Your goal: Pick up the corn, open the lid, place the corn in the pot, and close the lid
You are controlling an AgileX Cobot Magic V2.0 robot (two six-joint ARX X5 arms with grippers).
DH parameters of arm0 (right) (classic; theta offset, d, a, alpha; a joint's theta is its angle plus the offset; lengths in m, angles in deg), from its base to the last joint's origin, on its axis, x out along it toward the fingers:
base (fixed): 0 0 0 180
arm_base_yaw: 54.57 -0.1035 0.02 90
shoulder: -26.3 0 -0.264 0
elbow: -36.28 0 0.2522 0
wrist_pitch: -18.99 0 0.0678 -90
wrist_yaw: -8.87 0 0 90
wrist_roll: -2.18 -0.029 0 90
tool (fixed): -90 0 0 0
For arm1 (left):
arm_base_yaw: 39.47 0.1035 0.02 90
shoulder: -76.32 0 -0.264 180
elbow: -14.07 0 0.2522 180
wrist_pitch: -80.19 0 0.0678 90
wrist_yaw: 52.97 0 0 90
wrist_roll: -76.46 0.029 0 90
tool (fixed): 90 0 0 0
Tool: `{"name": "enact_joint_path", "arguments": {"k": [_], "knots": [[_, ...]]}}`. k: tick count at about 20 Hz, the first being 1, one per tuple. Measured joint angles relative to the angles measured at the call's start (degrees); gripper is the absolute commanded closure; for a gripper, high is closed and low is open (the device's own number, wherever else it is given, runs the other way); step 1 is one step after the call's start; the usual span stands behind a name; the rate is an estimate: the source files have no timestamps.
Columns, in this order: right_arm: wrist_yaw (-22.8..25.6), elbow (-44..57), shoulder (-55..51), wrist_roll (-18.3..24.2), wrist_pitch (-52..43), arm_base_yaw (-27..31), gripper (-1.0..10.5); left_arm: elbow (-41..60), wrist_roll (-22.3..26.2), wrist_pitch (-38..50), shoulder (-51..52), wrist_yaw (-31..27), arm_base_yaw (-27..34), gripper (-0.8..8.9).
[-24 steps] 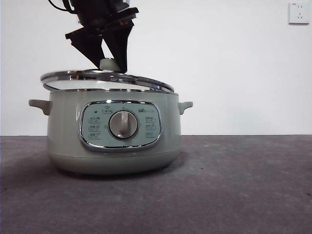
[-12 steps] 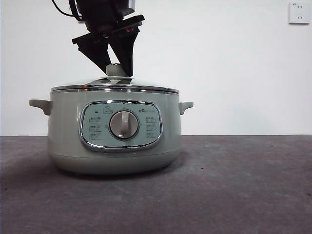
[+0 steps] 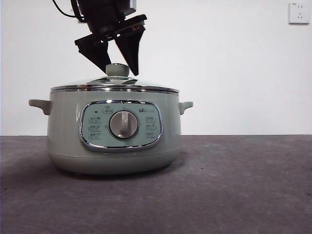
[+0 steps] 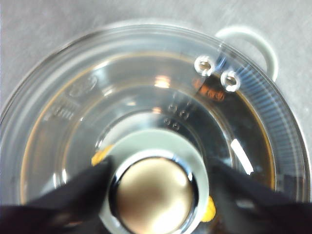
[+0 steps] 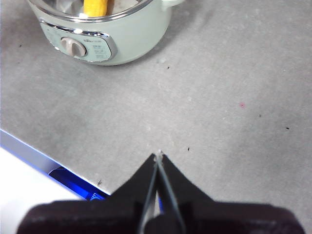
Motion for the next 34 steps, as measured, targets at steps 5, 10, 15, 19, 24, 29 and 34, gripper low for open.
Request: {"name": "enact_joint_path", "arguments": {"k": [5,10,15,19,24,29,34], "knots": [[0.0,0.0,0.0,0.0,0.0,0.0,9.6,0.3,-0.2,-1.4,8.3,-0.1,0.0,1.32],[4.5,0.0,0.0,0.0,0.0,0.0,9.6,0.3,0.0,-12.9,18.6,0.0,-0.1,7.97],[4.5,0.0,0.0,0.0,0.0,0.0,9.6,0.3,0.0,-16.7,27.1,0.8,-0.2,8.18],[4.5,0.0,0.0,0.0,0.0,0.0,9.6,0.3,-0.2,-16.7,30.9,0.8,-0.2,8.18],[4.5,0.0,0.0,0.0,0.0,0.0,9.6,0.3,-0.6,-16.8,31.1,0.8,-0.1,8.18],[4.5,0.0,0.0,0.0,0.0,0.0,9.6,0.6,3.2,-16.7,30.9,-2.4,1.5,8.17],[4.5,0.0,0.0,0.0,0.0,0.0,9.6,15.5,3.5,-11.8,41.0,-2.6,8.3,8.17]]}}
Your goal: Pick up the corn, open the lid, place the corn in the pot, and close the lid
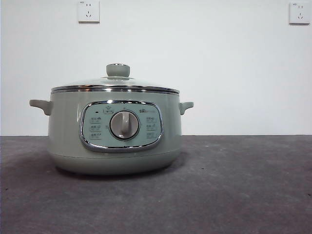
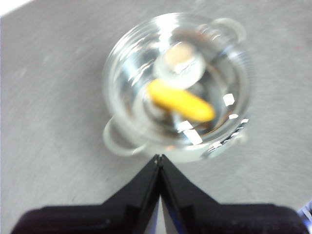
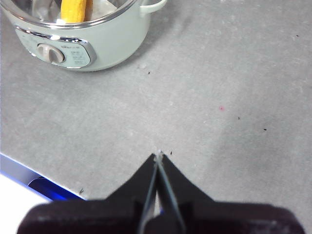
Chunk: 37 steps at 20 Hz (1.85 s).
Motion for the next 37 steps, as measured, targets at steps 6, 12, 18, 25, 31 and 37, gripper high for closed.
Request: {"name": "enact_joint_path", "arguments": {"k": [6,12,18,25,31,37], "knots": [[0.0,0.0,0.2,0.0,0.0,0.0,9.6,43.7,-2.0,34.2,28.0,0.4,7.3,8.17],[0.0,0.0,0.3,0.0,0.0,0.0,9.6,83.5,-8.5,67.5,56.4,2.6,15.2,8.17],[0.0,0.0,0.3,0.0,0.0,0.0,9.6,91.5,-11.8,69.5,66.9,2.5,20.4,8.17],[0.0,0.0,0.3,0.0,0.0,0.0,9.6,91.7,-9.7,60.5,66.9,0.2,20.6,8.17],[0.0,0.0,0.3,0.0,0.0,0.0,9.6,91.7,-9.4,60.6,66.8,0.0,20.7,8.17],[0.0,0.0,0.3,0.0,0.0,0.0,9.6,91.7,-9.4,60.8,64.9,0.0,20.7,8.17]]}}
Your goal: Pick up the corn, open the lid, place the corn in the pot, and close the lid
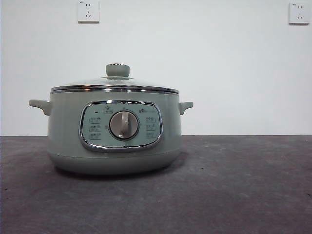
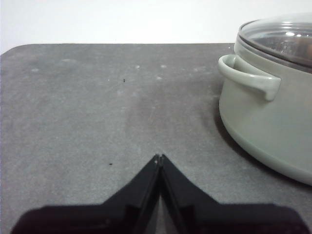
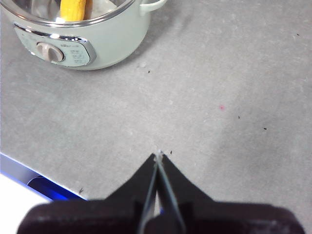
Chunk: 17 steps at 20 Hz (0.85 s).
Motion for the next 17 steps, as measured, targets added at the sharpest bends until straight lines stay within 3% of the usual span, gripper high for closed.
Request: {"name": "enact_joint_path", "arguments": {"k": [5,9,14,17], "knots": [[0.0,0.0,0.0,0.0,0.0,0.4,9.6,0.0,0.0,0.1,-1.6,0.0,0.0,8.17],[0.3,4.5,-5.1,4.9,-5.0,9.2,9.6,0.0,0.0,0.1,-2.4,0.0,0.0,8.17],[-0.5,33.6,-24.4,7.0,-36.1,28.1,9.5,0.0,0.0,0.1,-2.7,0.0,0.0,8.17],[-3.0,53.4,-36.6,7.1,-56.2,36.2,9.5,0.0,0.0,0.1,-2.7,0.0,0.0,8.17]]}}
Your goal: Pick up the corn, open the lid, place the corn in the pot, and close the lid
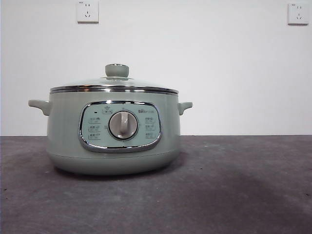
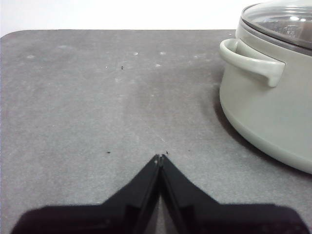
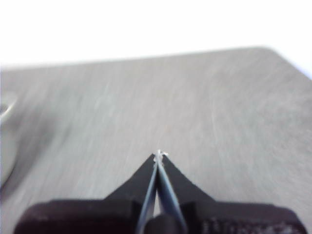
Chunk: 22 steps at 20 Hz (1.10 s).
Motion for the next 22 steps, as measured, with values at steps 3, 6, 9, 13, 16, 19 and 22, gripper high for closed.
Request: {"name": "enact_joint_path", "arguments": {"k": [3,6,9,13,16,19,22], "knots": [[-6.4,12.8,-9.9,0.0,-4.8,5.8,9.5,0.0,0.0,0.0,0.0,0.0,0.0,8.17],[-7.8,16.1,-12.9,0.0,-4.9,8.3,9.5,0.0,0.0,0.0,0.0,0.0,0.0,8.17],[-8.0,16.7,-13.9,0.5,-5.6,9.3,9.5,0.0,0.0,0.0,0.0,0.0,0.0,8.17],[-11.0,18.4,-14.2,1.8,-5.8,10.4,9.5,0.0,0.0,0.0,0.0,0.0,0.0,8.17],[-13.9,18.9,-14.2,3.8,-6.3,10.7,9.5,0.0,0.0,0.0,-0.1,0.0,0.0,8.17],[-14.4,18.9,-14.3,6.0,-6.4,10.7,9.5,0.0,0.0,0.0,-0.1,0.0,0.0,8.17],[-14.2,18.9,-14.3,7.2,-6.4,10.7,9.5,0.0,0.0,0.0,-0.1,0.0,0.0,8.17]]}}
